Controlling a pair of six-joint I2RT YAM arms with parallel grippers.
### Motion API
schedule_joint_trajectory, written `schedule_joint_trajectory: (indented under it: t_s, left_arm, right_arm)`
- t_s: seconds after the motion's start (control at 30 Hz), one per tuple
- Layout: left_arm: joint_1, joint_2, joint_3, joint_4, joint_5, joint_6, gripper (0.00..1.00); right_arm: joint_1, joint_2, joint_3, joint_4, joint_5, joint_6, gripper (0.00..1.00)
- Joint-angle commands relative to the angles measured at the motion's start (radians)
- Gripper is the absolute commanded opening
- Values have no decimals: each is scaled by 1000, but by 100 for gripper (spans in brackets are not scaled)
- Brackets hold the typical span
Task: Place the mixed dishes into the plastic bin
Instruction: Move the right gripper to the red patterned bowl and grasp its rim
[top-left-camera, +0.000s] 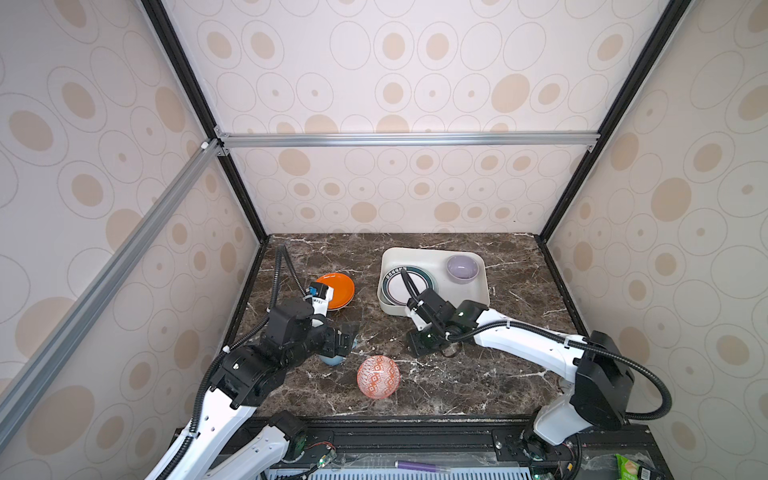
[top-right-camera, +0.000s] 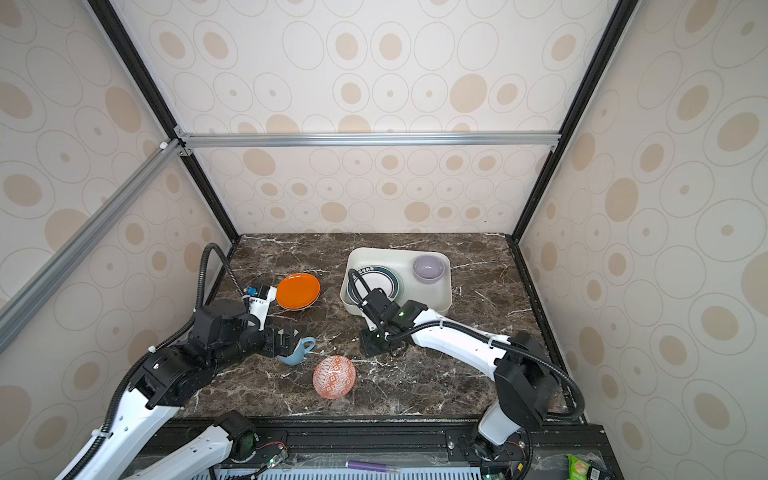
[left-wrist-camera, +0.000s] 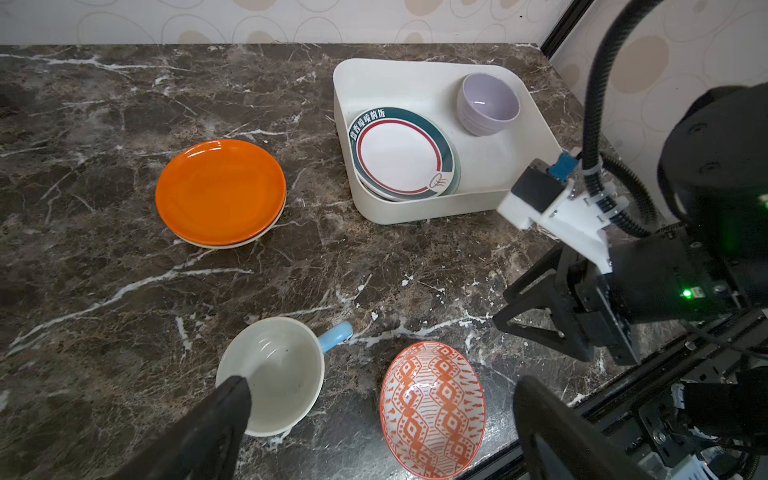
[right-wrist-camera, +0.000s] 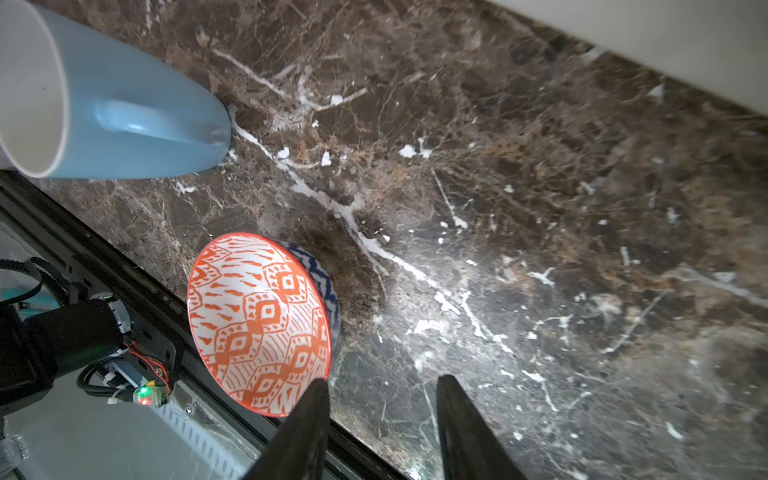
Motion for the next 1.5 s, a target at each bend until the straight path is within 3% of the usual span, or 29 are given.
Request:
schedule_joint_trajectory:
  t_s: [0.0, 0.7, 0.83, 1.07, 1.27, 1.47]
  left_arm:
    - [-4, -30, 3, -70, -25, -11, 99]
    - [-4, -83, -21, -129, -30, 17, 99]
    - [-4, -83, -25, -130, -32, 16, 99]
    - [-4, -63, -19, -112, -30, 20, 99]
    - [-4, -23, -8, -85, -23, 29, 99]
    - [-4, 31, 14, -50, -20, 42, 99]
  right_arm:
    - [43, 57, 32, 20, 43, 54, 45]
    - [132, 271, 104, 83, -4, 97, 41]
    - [133, 292, 123, 70, -5, 87, 30]
    - [132, 253, 161, -9, 68, 55, 11]
    - [87, 191, 160, -53, 93, 24, 7]
    - [-24, 85, 167, -113, 112, -31, 7]
